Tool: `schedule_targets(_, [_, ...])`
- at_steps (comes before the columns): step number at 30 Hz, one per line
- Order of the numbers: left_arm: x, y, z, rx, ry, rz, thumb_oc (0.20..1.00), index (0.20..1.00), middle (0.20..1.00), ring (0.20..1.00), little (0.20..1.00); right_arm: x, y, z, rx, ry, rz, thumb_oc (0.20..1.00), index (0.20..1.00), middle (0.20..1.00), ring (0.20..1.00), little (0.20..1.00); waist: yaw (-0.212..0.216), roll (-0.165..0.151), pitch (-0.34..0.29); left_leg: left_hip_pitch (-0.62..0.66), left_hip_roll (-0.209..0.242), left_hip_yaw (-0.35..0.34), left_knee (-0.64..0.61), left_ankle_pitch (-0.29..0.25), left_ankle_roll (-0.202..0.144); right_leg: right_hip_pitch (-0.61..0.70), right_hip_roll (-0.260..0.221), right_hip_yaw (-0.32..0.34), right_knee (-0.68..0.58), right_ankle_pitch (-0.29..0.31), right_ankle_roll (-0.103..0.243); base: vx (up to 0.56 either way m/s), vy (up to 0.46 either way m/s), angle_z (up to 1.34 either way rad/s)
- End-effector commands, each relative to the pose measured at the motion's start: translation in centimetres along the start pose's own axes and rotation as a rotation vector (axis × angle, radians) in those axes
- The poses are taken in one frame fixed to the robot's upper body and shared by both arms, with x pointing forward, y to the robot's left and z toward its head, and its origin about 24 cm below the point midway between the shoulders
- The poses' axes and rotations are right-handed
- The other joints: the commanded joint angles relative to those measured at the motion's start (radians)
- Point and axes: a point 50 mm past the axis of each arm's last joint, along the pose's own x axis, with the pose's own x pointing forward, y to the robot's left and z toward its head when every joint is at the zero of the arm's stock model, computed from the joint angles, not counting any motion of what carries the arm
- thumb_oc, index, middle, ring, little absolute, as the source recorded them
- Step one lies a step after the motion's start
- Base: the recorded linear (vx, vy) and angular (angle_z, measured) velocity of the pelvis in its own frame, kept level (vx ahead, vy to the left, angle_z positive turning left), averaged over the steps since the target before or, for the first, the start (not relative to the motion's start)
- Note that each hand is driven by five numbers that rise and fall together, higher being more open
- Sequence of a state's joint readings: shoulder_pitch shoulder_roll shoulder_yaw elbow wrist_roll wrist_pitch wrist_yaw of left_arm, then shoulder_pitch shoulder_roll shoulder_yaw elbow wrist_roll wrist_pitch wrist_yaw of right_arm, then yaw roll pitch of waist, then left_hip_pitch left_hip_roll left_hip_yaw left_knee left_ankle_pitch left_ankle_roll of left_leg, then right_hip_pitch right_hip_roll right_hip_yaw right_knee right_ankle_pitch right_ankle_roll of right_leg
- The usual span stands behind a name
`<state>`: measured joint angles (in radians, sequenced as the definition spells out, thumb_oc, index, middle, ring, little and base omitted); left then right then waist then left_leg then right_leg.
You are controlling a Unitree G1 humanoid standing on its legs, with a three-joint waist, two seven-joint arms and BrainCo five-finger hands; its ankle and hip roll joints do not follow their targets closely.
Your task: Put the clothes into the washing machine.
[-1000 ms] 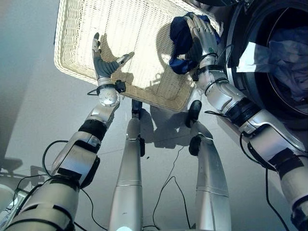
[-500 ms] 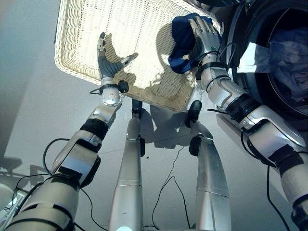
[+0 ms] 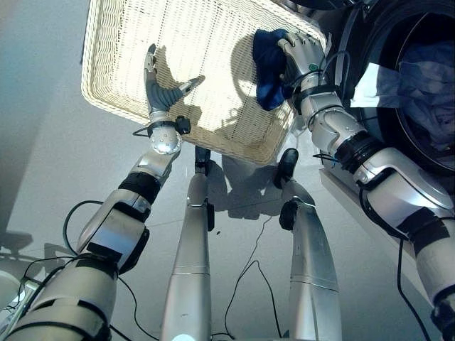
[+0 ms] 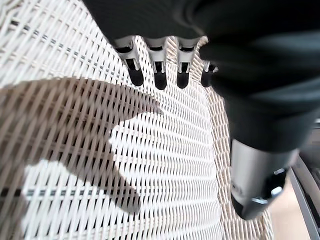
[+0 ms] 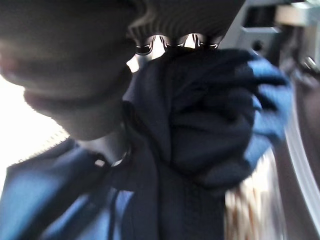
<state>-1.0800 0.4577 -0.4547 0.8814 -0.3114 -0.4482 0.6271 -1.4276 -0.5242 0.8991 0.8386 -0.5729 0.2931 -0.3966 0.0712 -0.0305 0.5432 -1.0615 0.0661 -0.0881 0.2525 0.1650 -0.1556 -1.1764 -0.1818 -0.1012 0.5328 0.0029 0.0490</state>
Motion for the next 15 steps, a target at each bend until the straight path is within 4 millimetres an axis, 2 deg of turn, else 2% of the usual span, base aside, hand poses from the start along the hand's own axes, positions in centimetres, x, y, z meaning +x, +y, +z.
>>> schedule_targets(1, [0.9, 0.0, 1.4, -0.091, -0.044, 0.054, 1.0, 1.0, 1.0, 1.0, 1.0, -1.4, 2.8, -2.0, -0.146, 0.038, 0.118, 0.2, 0.2, 0.2, 0.2, 0.2, -0.024, 0.066, -0.023, -0.05, -0.08, 0.033, 0.101, -0.064, 0.073, 0.024, 0.04, -0.059, -0.116, 0.112, 0.076, 0.0, 0.0, 0.0])
schedule_targets(11, [0.4, 0.0, 1.1, -0.113, -0.035, 0.061, 1.0, 1.0, 1.0, 1.0, 1.0, -1.8, 3.4, -3.2, -0.168, 0.067, 0.132, 0.2, 0.2, 0.2, 0.2, 0.2, -0.023, 0.066, -0.023, -0.052, -0.082, 0.031, 0.105, -0.072, 0.079, 0.022, 0.043, -0.058, -0.112, 0.109, 0.074, 0.0, 0.0, 0.0])
schedule_targets(13, [0.3, -0.1, 1.1, -0.117, -0.034, 0.063, 1.0, 1.0, 1.0, 1.0, 1.0, -2.0, 3.6, -3.2, -0.102, 0.084, 0.14, 0.2, 0.2, 0.2, 0.2, 0.2, -0.024, 0.068, -0.023, -0.054, -0.083, 0.031, 0.108, -0.072, 0.08, 0.019, 0.045, -0.056, -0.111, 0.109, 0.072, 0.0, 0.0, 0.0])
schedule_targets(15, [0.2, -0.1, 1.1, -0.12, -0.035, 0.066, 1.0, 1.0, 1.0, 1.0, 1.0, -2.2, 3.9, -3.2, 0.083, 0.141, 0.141, 0.2, 0.2, 0.2, 0.2, 0.2, -0.026, 0.069, -0.023, -0.057, -0.083, 0.031, 0.107, -0.071, 0.08, 0.016, 0.046, -0.054, -0.11, 0.108, 0.071, 0.0, 0.0, 0.0])
